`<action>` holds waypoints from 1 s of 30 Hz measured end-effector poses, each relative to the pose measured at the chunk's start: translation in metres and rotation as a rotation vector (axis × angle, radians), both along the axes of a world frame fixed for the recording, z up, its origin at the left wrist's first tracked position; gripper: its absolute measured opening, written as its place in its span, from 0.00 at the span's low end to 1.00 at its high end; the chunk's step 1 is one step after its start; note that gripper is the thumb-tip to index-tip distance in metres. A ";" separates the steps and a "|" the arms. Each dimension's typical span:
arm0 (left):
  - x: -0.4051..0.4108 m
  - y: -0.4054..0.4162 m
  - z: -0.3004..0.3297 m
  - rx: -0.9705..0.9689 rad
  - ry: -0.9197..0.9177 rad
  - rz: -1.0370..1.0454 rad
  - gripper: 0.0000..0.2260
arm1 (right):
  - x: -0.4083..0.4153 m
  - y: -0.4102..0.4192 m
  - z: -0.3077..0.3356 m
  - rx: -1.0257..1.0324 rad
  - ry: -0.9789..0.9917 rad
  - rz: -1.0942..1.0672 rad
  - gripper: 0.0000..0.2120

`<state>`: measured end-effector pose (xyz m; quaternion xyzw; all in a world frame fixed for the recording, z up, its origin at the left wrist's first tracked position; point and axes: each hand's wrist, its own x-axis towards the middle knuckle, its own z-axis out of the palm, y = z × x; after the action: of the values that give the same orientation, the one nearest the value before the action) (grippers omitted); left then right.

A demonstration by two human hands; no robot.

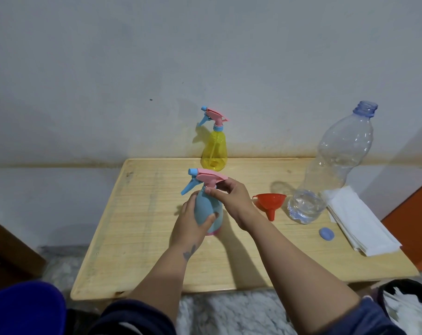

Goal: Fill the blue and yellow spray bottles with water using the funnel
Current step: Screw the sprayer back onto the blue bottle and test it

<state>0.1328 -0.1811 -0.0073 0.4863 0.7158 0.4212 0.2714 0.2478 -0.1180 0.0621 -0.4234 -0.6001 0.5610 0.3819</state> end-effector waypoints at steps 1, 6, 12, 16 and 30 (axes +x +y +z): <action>0.000 0.000 0.000 0.003 -0.004 -0.001 0.33 | 0.001 0.001 0.000 0.000 -0.010 0.009 0.11; -0.001 0.000 0.001 -0.001 -0.003 -0.013 0.34 | 0.002 0.002 0.002 0.014 -0.033 0.023 0.08; -0.005 0.000 0.002 -0.038 -0.081 -0.039 0.38 | 0.003 -0.003 0.002 0.031 -0.022 0.042 0.09; -0.001 0.007 0.008 -0.047 -0.144 -0.061 0.36 | 0.001 -0.004 0.002 0.085 -0.048 0.047 0.08; 0.001 -0.006 0.058 0.070 -0.485 -0.153 0.24 | 0.002 0.017 0.054 0.048 -0.096 0.242 0.10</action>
<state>0.1342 -0.1872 0.0503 0.4329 0.5761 0.5281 0.4492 0.2499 -0.1014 0.1160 -0.3649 -0.6778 0.5675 0.2921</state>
